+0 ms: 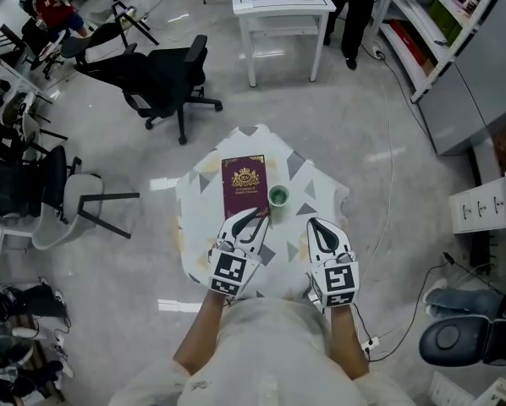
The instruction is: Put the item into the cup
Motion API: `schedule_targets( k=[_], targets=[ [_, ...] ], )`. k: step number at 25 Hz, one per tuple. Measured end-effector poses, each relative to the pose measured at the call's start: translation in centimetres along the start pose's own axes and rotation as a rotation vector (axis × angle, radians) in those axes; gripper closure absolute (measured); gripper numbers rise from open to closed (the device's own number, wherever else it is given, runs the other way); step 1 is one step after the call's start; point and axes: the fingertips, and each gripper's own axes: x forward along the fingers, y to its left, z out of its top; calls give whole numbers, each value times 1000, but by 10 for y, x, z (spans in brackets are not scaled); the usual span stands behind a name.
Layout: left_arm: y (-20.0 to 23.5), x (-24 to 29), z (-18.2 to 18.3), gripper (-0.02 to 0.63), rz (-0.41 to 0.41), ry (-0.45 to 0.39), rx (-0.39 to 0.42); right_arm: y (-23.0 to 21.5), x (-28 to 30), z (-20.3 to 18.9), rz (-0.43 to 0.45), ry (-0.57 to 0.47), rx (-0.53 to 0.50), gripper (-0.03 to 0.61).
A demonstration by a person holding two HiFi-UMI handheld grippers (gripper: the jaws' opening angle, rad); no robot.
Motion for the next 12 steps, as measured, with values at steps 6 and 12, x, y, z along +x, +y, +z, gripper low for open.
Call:
schedule_targets(
  k=[6, 12],
  targets=[
    [-1, 2, -1, 532, 2, 5, -1, -1, 3, 2, 7, -1, 4, 572],
    [0, 12, -2, 532, 6, 10, -1, -8, 9, 3, 9, 4, 1, 572]
  ],
)
